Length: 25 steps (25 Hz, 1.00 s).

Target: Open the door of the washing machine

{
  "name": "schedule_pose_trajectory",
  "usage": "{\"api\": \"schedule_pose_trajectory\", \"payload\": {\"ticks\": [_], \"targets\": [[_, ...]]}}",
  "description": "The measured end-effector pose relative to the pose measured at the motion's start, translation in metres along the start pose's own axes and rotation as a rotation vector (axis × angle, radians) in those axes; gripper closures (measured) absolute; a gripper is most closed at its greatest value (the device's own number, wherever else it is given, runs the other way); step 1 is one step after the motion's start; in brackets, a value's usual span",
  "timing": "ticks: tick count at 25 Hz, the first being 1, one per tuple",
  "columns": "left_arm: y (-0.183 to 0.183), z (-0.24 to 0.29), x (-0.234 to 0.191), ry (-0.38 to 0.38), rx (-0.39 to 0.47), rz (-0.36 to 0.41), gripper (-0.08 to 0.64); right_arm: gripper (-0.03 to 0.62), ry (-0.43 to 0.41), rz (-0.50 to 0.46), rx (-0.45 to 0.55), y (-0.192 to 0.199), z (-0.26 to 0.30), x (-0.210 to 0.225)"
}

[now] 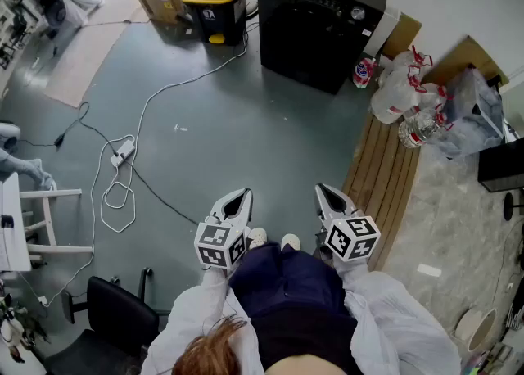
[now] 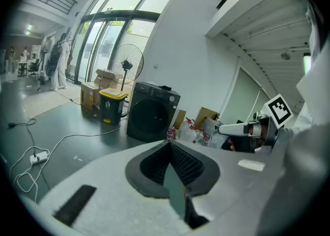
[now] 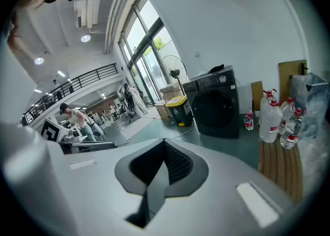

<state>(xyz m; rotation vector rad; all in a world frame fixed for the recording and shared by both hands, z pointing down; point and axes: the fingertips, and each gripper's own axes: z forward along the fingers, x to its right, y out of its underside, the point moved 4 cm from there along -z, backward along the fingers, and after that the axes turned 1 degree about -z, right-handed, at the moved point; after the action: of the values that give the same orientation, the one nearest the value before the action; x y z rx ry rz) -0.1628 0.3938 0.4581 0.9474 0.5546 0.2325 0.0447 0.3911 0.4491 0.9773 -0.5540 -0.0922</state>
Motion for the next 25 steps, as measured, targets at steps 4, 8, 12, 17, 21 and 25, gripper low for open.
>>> {"api": "schedule_pose_trajectory", "payload": {"ticks": [4,8,12,17,21,25], "targets": [[0.016,-0.009,0.027,0.002,0.022,-0.001,0.561,0.581,-0.023,-0.019,0.019,0.006,-0.022,0.002],[0.026,-0.015,0.043,-0.008,0.05,-0.026,0.561,0.581,-0.052,0.007,0.092,0.006,-0.041,0.009],[0.024,-0.021,0.06,-0.031,0.092,-0.039,0.561,0.582,-0.058,-0.007,0.108,0.004,-0.057,0.016],[0.038,-0.027,0.076,-0.061,0.097,-0.05,0.493,0.582,-0.051,0.003,0.105,0.016,-0.078,0.024],[0.044,-0.03,0.088,-0.066,0.104,-0.077,0.366,0.583,-0.034,0.018,0.116,0.013,-0.089,0.033],[0.038,-0.031,0.089,-0.067,0.129,-0.094,0.318,0.581,-0.047,0.018,0.12,0.008,-0.089,0.036]]}}
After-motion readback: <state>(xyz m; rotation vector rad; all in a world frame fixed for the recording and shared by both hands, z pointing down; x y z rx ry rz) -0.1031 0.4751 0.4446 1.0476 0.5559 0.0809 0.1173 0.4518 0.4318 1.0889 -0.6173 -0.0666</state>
